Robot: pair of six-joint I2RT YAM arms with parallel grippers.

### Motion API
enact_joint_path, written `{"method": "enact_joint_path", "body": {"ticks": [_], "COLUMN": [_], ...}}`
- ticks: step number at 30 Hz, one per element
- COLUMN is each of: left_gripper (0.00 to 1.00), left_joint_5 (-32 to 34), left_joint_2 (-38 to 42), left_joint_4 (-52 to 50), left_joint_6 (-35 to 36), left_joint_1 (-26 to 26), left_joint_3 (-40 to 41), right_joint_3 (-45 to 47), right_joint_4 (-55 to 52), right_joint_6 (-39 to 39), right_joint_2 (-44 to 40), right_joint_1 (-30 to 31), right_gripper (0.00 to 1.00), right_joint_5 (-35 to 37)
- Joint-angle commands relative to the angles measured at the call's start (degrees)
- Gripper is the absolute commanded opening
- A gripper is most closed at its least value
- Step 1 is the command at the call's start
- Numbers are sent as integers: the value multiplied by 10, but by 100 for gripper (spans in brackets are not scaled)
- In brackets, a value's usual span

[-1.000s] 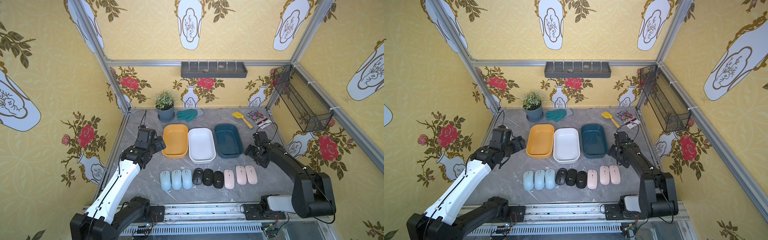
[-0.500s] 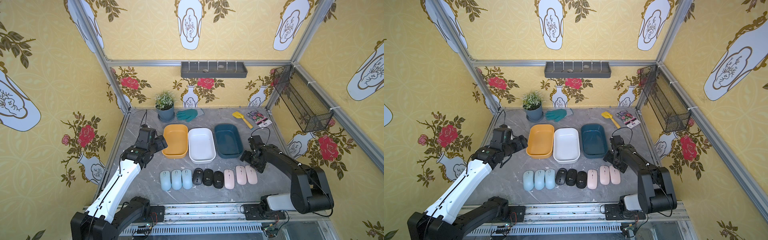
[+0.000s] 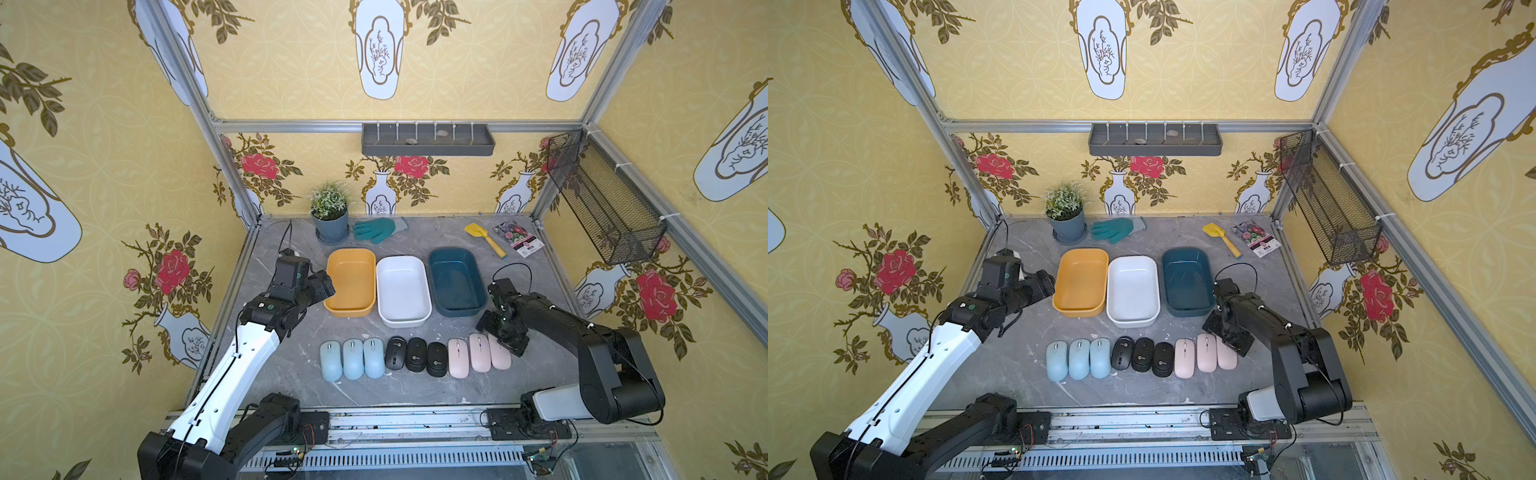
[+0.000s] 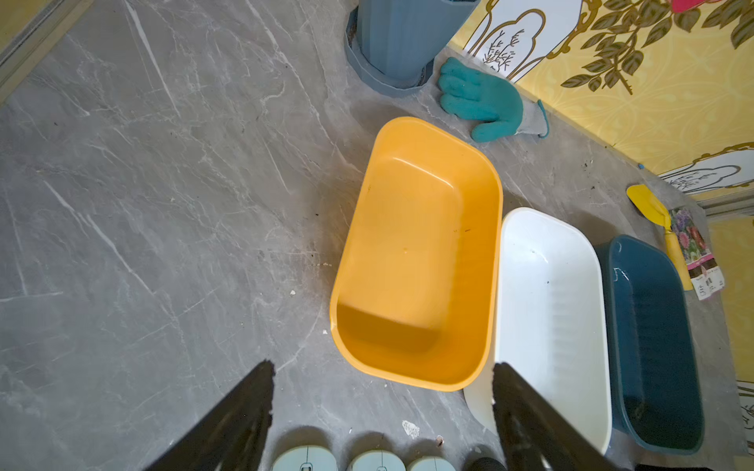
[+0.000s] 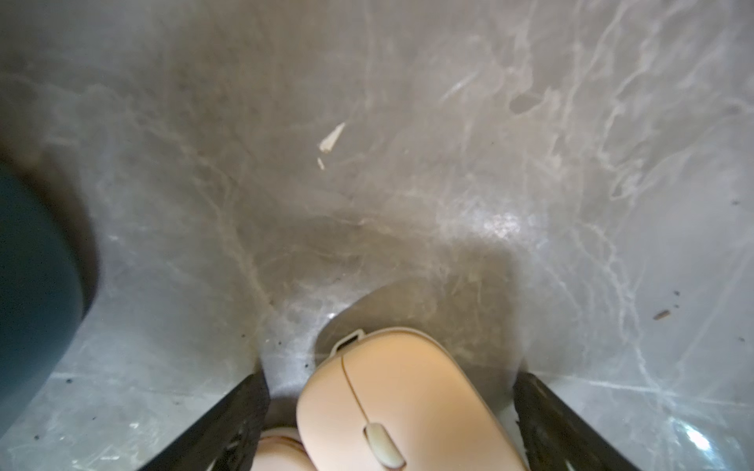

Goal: Place the mice by color into the storage box
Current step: Adjust the mouse at the center of the board.

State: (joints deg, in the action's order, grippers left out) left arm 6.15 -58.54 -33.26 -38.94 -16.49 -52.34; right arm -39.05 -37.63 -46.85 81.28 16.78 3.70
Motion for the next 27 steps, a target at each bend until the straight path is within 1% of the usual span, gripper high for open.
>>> {"method": "enact_joint_path", "body": {"ticks": [1,6,11,15,20,27], "left_gripper": [85,85,85,85,85,85], "left_joint_5": [-2,-8,-8,-7,-10,-15], "left_joint_2": [0,-13,-15,-15,-20,-26], "left_joint_4": [6,6,7,8,8,11], "left_joint_6": [6,5,3,4,5,5], "left_joint_1": [0,0,0,0,0,0], "left_joint_3": [-4,-7,-9,-9,-14,-16], "right_joint_3": [17,26,26,25,26,22], "right_joint_4": [-9,-8,-10,-14,-23,-31], "right_joint_6": [-25,-34,-42,-51,-69,-68], "right_joint_2": [1,-2,0,0,-20,-25], "right_joint_1": [0,1,1,1,-2,8], "right_gripper": [95,92,84,82,81,81], "right_joint_5": [3,8,15,28,54,53]}}
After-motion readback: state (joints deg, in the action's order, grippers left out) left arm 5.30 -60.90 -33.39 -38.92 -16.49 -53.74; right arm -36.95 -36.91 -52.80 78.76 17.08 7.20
